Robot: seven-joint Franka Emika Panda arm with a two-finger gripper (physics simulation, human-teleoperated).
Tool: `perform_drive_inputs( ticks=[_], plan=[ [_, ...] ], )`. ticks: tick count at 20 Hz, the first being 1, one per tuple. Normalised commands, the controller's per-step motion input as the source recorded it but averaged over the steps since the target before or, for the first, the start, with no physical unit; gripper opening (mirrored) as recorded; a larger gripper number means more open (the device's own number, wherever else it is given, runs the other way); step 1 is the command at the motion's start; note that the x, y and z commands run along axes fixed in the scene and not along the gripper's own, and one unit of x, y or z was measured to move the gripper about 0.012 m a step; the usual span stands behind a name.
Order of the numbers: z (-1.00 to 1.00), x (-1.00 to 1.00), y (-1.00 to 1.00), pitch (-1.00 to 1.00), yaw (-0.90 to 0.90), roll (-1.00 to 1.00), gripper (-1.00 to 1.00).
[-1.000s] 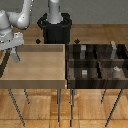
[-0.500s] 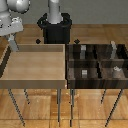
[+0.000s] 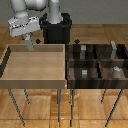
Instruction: Place the milk carton into the appropriate compartment.
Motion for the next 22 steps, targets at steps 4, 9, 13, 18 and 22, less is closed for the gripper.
perform_drive_inputs(
  ticks=[4, 9, 13, 18, 22],
  plan=[
    [0.0, 0.0, 1.0, 0.0, 0.0, 0.0, -1.0],
    [0.0, 0.0, 1.0, 0.0, 0.0, 0.0, -1.0],
    [0.0, 0.0, 1.0, 0.0, 0.0, 0.0, -1.0],
    [0.0, 0.0, 1.0, 0.0, 0.0, 0.0, -1.0],
    [0.0, 0.0, 1.0, 0.0, 0.0, 0.0, -1.0]
  ],
)
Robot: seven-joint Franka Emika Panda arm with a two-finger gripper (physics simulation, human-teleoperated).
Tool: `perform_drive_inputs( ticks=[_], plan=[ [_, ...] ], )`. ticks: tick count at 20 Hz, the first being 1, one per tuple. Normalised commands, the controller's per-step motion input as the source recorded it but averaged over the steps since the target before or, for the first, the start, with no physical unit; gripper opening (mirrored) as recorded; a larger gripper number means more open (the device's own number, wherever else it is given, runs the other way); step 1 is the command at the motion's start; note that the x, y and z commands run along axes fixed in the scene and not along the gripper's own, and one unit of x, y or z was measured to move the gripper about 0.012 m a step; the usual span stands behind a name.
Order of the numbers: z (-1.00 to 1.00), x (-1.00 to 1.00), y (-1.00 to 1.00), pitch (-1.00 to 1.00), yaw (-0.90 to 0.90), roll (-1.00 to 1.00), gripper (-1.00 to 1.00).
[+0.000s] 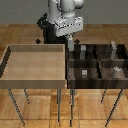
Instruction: Place the milk carton into the appropriate compartment.
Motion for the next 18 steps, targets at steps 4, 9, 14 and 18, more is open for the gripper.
perform_drive_inputs(
  ticks=[4, 9, 14, 18],
  plan=[
    [0.0, -0.25, 1.0, 0.0, 0.0, 0.0, -1.0],
    [0.0, -0.8, 0.0, 0.0, 0.0, 0.0, -1.0],
    [0.0, -0.8, 0.0, 0.0, 0.0, 0.0, -1.0],
    [-1.0, 0.0, 0.0, 0.0, 0.0, 0.0, -1.0]
  ],
)
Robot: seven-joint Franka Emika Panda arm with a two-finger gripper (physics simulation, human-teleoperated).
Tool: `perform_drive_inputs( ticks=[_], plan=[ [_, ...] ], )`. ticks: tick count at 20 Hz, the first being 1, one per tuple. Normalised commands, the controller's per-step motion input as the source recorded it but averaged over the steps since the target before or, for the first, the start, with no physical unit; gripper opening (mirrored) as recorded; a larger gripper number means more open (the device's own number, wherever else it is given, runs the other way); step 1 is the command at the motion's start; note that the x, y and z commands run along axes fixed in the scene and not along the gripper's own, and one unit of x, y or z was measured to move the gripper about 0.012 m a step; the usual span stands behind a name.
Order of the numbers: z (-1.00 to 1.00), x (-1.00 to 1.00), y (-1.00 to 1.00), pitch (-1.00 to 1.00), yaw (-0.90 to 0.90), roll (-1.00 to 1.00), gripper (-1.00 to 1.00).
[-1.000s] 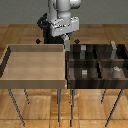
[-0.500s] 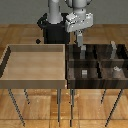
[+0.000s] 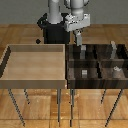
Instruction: Place the milk carton into the appropriate compartment.
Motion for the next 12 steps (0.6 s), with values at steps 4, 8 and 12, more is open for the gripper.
perform_drive_inputs(
  ticks=[4, 8, 12],
  plan=[
    [-1.0, 0.0, 0.0, 0.0, 0.0, 0.0, -1.0],
    [-1.0, 0.0, 0.0, 0.0, 0.0, 0.0, -1.0],
    [-0.5, 0.0, 0.0, 0.0, 0.0, 0.0, 1.0]
  ],
)
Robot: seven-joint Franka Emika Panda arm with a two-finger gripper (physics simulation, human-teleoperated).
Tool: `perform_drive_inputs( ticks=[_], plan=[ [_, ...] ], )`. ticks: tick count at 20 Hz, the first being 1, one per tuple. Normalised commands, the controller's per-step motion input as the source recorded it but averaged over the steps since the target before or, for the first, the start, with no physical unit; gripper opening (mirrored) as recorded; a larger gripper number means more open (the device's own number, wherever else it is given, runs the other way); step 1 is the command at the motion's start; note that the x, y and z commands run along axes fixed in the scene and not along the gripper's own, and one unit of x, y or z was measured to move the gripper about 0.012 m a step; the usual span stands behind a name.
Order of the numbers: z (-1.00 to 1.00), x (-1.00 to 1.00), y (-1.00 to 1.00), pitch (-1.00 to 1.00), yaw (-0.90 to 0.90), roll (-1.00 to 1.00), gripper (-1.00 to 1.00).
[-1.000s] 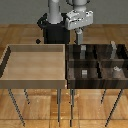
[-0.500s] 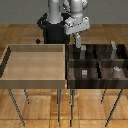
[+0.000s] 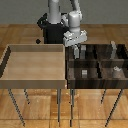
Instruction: Place the milk carton into the appropriate compartment.
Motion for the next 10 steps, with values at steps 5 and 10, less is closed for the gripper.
perform_drive_inputs(
  ticks=[5, 10],
  plan=[
    [0.0, 0.0, 0.0, 0.0, 0.0, 0.0, 1.0],
    [0.0, 0.0, 0.0, 0.0, 0.0, 0.0, 1.0]
  ],
)
